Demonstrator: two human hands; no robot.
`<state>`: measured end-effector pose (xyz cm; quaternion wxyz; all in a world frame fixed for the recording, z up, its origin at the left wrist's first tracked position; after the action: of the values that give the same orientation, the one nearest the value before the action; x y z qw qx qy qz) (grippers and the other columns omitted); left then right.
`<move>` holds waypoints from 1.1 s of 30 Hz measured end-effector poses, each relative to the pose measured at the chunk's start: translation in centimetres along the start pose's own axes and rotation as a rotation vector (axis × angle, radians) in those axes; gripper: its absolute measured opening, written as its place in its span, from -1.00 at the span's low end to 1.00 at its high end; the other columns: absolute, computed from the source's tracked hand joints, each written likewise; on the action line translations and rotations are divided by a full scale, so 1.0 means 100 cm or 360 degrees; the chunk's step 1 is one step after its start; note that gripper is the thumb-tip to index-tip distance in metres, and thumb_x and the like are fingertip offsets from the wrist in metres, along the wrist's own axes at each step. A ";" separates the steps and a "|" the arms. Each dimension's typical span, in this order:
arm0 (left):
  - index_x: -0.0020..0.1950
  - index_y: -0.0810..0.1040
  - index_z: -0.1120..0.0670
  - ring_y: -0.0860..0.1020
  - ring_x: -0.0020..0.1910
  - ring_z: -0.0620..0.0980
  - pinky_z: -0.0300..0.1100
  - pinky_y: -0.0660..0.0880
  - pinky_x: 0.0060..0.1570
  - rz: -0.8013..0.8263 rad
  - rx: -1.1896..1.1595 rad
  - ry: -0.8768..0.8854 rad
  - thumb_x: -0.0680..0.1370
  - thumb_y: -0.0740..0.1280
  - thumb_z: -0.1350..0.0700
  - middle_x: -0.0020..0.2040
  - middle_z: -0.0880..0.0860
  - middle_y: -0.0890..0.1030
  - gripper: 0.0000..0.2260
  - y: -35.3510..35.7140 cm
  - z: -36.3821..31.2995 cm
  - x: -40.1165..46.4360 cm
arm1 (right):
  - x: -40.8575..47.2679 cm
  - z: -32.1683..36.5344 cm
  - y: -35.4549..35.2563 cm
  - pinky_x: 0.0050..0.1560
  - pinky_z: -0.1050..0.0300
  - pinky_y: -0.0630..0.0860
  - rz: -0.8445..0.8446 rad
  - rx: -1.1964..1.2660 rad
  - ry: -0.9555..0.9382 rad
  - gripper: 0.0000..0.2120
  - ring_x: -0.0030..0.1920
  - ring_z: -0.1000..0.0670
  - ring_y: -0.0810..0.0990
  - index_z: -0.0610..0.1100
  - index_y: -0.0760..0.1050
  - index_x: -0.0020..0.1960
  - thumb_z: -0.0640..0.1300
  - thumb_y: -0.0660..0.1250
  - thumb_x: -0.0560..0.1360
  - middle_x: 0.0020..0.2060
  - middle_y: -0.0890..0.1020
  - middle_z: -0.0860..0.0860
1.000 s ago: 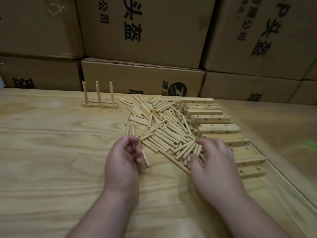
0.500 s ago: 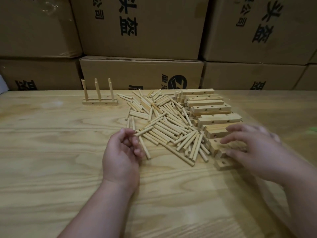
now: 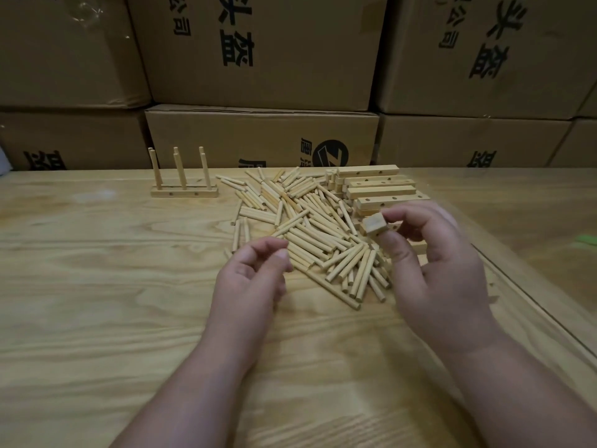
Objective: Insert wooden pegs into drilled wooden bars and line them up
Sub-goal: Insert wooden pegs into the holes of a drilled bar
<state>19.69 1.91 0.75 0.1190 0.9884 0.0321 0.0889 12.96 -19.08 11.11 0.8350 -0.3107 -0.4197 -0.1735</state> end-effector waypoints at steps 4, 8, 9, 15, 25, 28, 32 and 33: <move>0.17 0.68 -0.06 0.57 -0.15 -0.15 -0.35 0.52 -0.18 0.0301 0.0150 0.0089 0.52 0.50 0.09 0.07 -0.02 0.72 -0.77 0.019 -0.006 -0.007 | -0.008 0.006 0.010 0.09 0.23 0.53 -0.0130 0.0369 0.0060 -0.80 0.09 0.09 0.60 -0.12 0.55 0.15 -0.27 0.35 0.55 0.05 0.60 0.04; 0.16 0.71 -0.14 0.65 0.01 -0.20 -0.34 0.54 -0.04 0.0444 0.0308 0.0202 0.45 0.48 0.06 0.10 -0.11 0.73 -0.71 0.030 -0.014 -0.012 | -0.014 0.001 0.023 0.03 0.13 0.60 -0.0176 0.0743 0.0320 -0.78 0.05 -0.05 0.66 -0.03 0.57 0.12 -0.28 0.37 0.55 0.00 0.66 -0.02; 0.14 0.71 -0.18 0.67 0.00 -0.18 -0.33 0.55 -0.05 0.0442 0.0279 0.0196 0.44 0.48 0.07 0.08 -0.10 0.73 -0.70 0.030 -0.015 -0.012 | -0.015 0.001 0.025 0.01 0.19 0.59 -0.0179 0.0814 0.0365 -0.78 0.02 -0.03 0.67 -0.03 0.58 0.11 -0.30 0.38 0.54 -0.03 0.68 -0.01; 0.08 0.74 -0.19 0.69 -0.09 -0.13 -0.32 0.58 -0.12 0.0429 0.0110 0.0171 0.43 0.55 0.13 0.02 0.02 0.75 -0.71 0.030 -0.014 -0.012 | -0.018 -0.006 0.039 -0.01 0.28 0.59 -0.0117 0.0981 0.0548 -0.82 0.00 0.04 0.70 -0.06 0.61 0.09 -0.24 0.39 0.51 -0.03 0.72 0.02; 0.19 0.68 -0.02 0.66 -0.03 -0.06 -0.02 0.56 -0.03 0.0006 -0.0124 -0.0086 0.41 0.54 -0.04 0.06 0.01 0.74 -0.63 0.002 0.006 0.003 | -0.023 -0.039 0.066 0.19 0.00 0.33 0.0485 -0.0430 0.0297 -0.99 0.10 0.12 0.43 0.14 0.62 -0.10 0.03 0.43 0.48 -0.06 0.54 0.26; 0.09 0.72 -0.09 0.65 -0.03 0.03 0.11 0.55 0.05 -0.0053 -0.0230 -0.0172 0.40 0.49 -0.03 0.04 0.09 0.74 -0.73 -0.003 0.012 0.006 | -0.026 -0.051 0.072 0.11 0.08 0.11 0.0617 -0.0644 0.0372 -0.87 0.06 0.14 0.30 0.19 0.56 -0.22 0.19 0.40 0.44 -0.09 0.46 0.25; 0.12 0.62 0.08 0.69 -0.21 -0.08 -0.25 0.61 -0.27 -0.0021 -0.0447 -0.0182 0.40 0.52 0.00 -0.15 0.01 0.73 -0.66 -0.001 0.008 0.004 | -0.028 -0.055 0.075 0.02 0.13 -0.04 0.0727 -0.0884 0.0386 -0.78 0.00 0.16 0.16 0.18 0.58 -0.27 0.28 0.34 0.41 -0.09 0.37 0.24; 0.15 0.59 0.12 0.66 -0.30 -0.11 -0.28 0.57 -0.33 0.0001 -0.0469 -0.0178 0.45 0.47 0.02 -0.22 -0.02 0.70 -0.67 0.001 0.006 0.003 | -0.029 -0.056 0.075 0.02 0.13 -0.04 0.0755 -0.0902 0.0390 -0.78 0.00 0.15 0.16 0.17 0.59 -0.27 0.28 0.33 0.40 -0.09 0.37 0.24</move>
<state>20.14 1.75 0.27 0.2645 0.9636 0.0116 0.0374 18.72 -17.05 3.45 0.7768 -0.5946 -0.1688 -0.1204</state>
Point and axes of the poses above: each hand's wrist, its own x-axis towards the middle knuckle, its own y-axis out of the palm, z = x × y, the point moved 9 cm from there along x, towards the middle knuckle
